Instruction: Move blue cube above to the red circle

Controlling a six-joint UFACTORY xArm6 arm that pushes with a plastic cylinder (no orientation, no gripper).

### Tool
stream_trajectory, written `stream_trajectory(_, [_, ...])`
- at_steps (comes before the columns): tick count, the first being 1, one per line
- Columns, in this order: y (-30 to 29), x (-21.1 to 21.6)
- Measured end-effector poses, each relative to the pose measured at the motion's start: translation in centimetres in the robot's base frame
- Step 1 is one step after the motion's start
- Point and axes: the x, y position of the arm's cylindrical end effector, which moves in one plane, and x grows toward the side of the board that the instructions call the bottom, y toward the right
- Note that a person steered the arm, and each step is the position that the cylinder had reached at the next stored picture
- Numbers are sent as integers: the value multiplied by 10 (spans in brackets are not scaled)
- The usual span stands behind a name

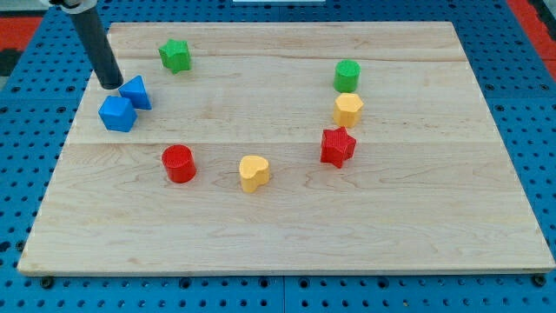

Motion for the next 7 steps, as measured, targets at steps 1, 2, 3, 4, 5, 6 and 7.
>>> stream_trajectory(1, [21, 6])
stream_trajectory(2, [70, 6])
stream_trajectory(3, [18, 6])
stream_trajectory(4, [-49, 13])
stream_trajectory(5, [-30, 53])
stream_trajectory(6, [62, 64])
stream_trajectory(7, [-19, 63])
